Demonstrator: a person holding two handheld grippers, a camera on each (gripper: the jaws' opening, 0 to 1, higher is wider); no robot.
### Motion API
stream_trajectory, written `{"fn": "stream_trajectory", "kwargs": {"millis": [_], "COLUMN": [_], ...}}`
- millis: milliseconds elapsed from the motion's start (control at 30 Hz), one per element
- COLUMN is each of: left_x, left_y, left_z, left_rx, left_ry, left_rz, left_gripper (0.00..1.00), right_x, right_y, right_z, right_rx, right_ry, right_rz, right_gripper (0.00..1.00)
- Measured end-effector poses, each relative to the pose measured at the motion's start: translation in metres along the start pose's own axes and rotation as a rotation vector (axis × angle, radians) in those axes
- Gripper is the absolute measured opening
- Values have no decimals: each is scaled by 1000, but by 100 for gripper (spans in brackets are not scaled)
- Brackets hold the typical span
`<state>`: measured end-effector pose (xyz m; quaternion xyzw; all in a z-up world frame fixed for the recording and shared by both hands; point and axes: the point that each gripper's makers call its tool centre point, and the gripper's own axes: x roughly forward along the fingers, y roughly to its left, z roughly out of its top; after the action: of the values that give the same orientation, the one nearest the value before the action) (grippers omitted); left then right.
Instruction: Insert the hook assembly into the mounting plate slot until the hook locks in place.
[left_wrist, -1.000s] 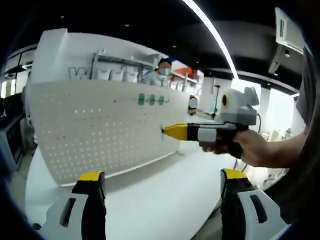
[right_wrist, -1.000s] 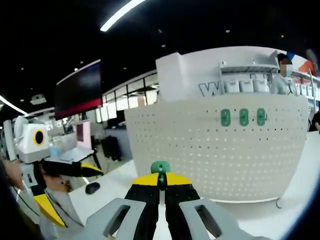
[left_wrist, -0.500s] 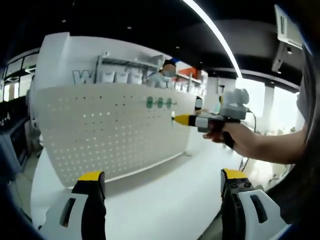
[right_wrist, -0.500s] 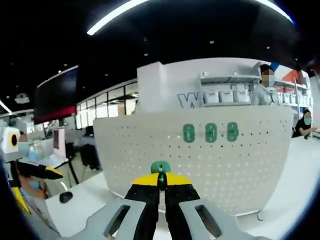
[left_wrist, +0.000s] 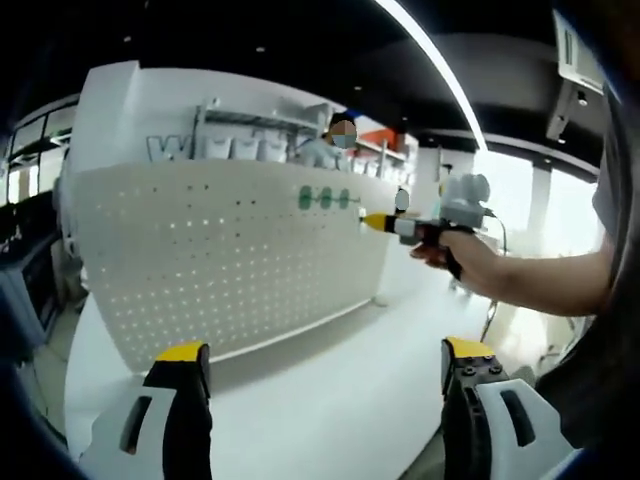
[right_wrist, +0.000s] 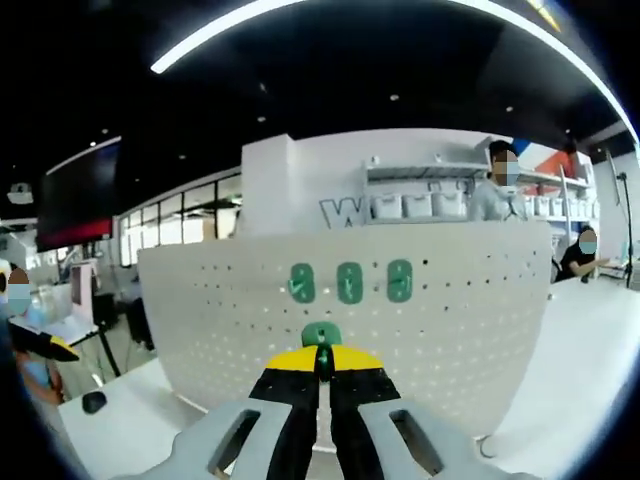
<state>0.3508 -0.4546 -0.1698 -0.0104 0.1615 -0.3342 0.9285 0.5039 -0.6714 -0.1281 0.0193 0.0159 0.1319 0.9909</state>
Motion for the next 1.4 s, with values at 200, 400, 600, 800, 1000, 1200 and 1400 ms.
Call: {"fn": "stream_trajectory", "kwargs": {"millis": [200,400,600,800,1000,1200,1400], "left_x": [-1,-1,-1,-1,0,0,-1], "left_y": [4,8,9,13,14,12,16], "left_z": [3,2,-1,0,1,1,1], "left_rx": [10,16,10,2,-1,-4,-6], "left_ry": [-1,7,15,18,17,20,25], "left_rz": [17,28,27,35,39,38,46], "left_gripper": [98,98,96,95,95,95,94], "right_x": [5,16,25,33,41,52,59], "right_y": [-28,-53,-74,-90,-101,-107,-116], "right_z": [2,5,13,14,26,34,45], "right_rx": [13,-19,-20,-1,12,25,35], "right_ry": [-14,-18,-36,-43,-75,-88,-112], "right_rz": [-57,-103,-142,-156,-170,-174,-186], "right_gripper": [0,0,0,0,0,0,0]}}
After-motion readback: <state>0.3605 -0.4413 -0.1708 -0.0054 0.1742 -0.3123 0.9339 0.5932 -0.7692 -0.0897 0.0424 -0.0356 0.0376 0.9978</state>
